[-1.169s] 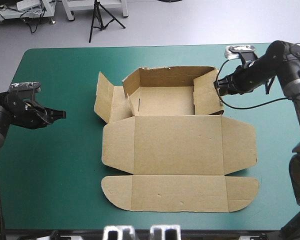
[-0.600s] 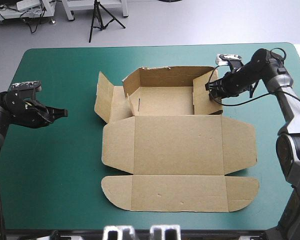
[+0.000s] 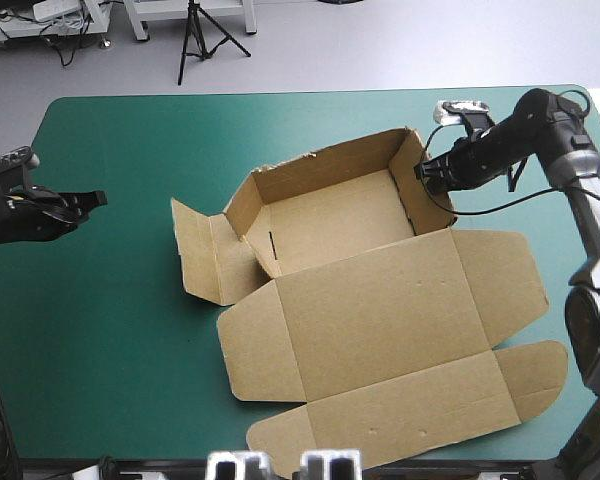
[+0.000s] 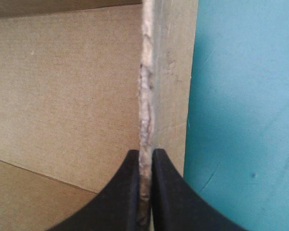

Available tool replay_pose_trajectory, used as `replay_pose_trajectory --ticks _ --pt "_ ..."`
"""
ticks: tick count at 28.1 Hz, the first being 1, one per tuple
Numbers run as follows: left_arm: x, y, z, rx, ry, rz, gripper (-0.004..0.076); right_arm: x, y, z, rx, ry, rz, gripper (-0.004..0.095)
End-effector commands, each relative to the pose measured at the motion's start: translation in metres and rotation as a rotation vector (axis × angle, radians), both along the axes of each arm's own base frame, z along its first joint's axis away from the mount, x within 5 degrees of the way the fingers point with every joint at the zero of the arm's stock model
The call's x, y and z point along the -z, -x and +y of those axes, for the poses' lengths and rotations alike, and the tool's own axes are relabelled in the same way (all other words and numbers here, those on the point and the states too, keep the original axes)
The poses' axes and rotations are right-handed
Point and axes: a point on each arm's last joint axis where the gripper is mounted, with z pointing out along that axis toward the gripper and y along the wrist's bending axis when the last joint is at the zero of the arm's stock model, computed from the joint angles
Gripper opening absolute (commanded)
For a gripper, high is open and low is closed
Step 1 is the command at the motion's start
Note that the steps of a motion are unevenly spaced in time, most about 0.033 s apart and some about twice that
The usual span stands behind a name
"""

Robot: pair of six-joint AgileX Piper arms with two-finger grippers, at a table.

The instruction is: Fold the box

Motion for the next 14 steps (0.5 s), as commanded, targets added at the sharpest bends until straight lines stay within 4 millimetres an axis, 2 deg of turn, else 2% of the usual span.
replay_pose_trajectory --ticks 1,9,14 --pt "-0.026 0.007 0.014 -0.018 0.109 -0.145 -0.0005 -0.084 0.048 0.002 -0.027 -0.061 -0.240 -0.0015" --pt "-0.033 0.008 0.014 0.056 0.203 -0.232 -0.0005 -0.168 0.117 0.000 -0.051 -0.101 -0.495 -0.0015" --pt "-0.028 0.000 0.014 0.084 0.247 -0.246 -0.0005 -0.218 0.164 -0.002 -0.048 -0.136 -0.650 -0.0017"
